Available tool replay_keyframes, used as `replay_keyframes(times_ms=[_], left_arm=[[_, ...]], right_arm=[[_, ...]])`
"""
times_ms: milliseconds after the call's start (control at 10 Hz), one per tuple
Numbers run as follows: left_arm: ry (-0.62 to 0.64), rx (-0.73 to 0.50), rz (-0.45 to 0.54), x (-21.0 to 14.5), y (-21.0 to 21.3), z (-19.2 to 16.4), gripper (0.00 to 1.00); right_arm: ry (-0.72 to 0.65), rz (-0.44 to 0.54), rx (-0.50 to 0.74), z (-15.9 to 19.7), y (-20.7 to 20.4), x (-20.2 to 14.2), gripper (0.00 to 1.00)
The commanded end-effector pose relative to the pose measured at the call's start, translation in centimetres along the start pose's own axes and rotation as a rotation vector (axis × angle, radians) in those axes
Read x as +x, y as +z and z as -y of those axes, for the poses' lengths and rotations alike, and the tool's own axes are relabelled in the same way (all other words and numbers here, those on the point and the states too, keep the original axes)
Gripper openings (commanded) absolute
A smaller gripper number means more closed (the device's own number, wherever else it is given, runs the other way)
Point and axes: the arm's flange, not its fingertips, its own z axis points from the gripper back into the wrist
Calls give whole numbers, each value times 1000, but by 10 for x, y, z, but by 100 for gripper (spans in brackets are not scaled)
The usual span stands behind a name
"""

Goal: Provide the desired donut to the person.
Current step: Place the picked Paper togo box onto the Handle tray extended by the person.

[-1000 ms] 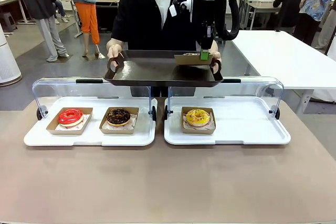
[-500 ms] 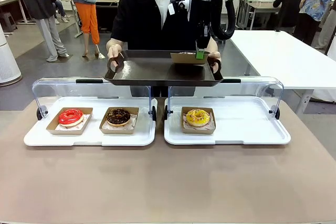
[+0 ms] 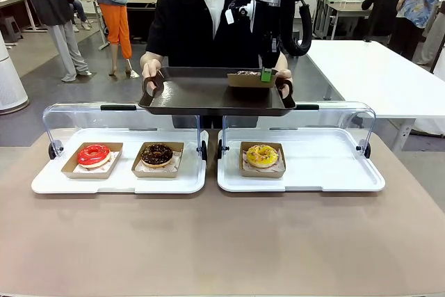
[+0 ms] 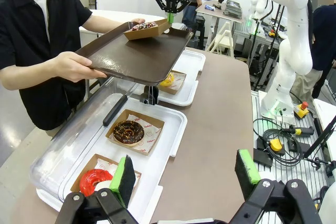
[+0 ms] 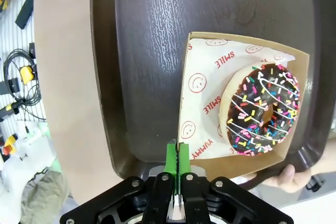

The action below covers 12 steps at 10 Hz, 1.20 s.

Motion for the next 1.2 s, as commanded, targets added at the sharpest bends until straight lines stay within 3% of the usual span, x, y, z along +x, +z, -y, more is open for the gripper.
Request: replay_keyframes(times_ms=[0, 100, 200, 300, 400, 500, 600, 1100], left_arm=[[11, 10, 11, 3, 1, 0, 100], [11, 10, 11, 3, 1, 0, 100], [11, 10, 11, 3, 1, 0, 100], [11, 10, 11, 3, 1, 0, 100], [11, 10, 11, 3, 1, 0, 100], [11, 10, 11, 3, 1, 0, 100], [11, 10, 11, 3, 1, 0, 100], [11, 10, 11, 3, 1, 0, 100]], right_arm=[[13, 35, 12, 7, 4, 1, 1], [20, 30, 17, 7, 4, 1, 1], [32, 22, 19, 5, 4, 1, 61], [35, 17, 19, 5, 4, 2, 61], [33, 14, 21, 5, 4, 2, 100], [33, 12, 24, 5, 3, 2, 65], [35, 10, 26, 5, 3, 2, 100], [39, 5, 31, 2, 3, 2, 100]])
